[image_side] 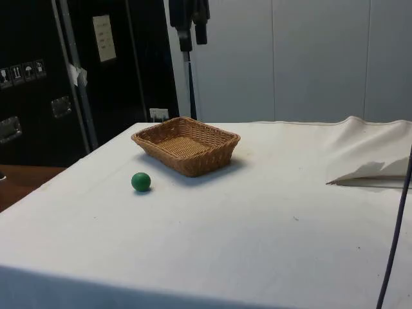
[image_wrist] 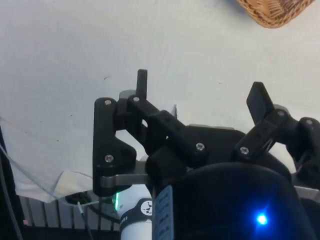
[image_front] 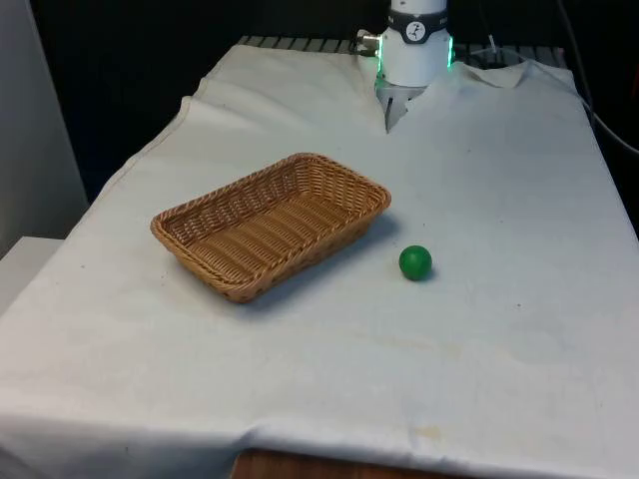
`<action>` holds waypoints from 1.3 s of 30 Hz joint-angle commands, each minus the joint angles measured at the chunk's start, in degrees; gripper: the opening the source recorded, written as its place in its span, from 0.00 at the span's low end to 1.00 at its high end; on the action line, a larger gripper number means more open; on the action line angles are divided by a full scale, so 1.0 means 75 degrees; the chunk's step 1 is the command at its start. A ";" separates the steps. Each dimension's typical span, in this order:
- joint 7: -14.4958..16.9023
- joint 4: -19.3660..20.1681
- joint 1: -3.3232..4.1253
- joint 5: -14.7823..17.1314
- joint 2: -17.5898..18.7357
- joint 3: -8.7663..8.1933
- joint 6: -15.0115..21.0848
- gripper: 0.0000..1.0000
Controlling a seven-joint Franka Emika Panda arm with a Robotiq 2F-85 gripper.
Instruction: Pick up the ball and place it into the basket.
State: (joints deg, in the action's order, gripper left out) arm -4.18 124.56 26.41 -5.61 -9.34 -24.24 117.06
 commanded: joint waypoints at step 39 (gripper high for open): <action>-0.0260 -0.1360 -0.0015 0.0604 0.2024 0.0810 0.0527 1.00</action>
State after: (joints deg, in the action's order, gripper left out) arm -6.88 114.99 26.41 -2.23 4.93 -18.28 120.72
